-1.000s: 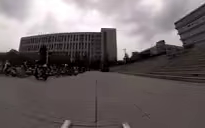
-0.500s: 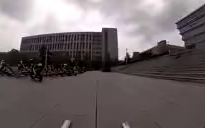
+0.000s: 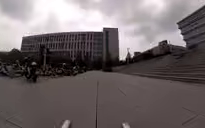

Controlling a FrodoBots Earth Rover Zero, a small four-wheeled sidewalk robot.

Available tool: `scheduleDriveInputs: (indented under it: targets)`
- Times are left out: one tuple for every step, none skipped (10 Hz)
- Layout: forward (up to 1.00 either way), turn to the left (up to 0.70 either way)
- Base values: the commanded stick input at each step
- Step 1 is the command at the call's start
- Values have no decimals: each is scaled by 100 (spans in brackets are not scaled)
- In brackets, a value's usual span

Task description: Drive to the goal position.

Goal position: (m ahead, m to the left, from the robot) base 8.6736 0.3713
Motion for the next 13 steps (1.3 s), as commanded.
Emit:
scheduleDriveInputs:
  targets:
    - [100, 0]
    - [100, 0]
    - [100, 0]
    - [100, 0]
    - [100, 0]
    - [100, 0]
    - [100, 0]
    - [100, 0]
    - [100, 0]
    - [100, 0]
    - [100, 0]
    - [100, 0]
    - [100, 0]
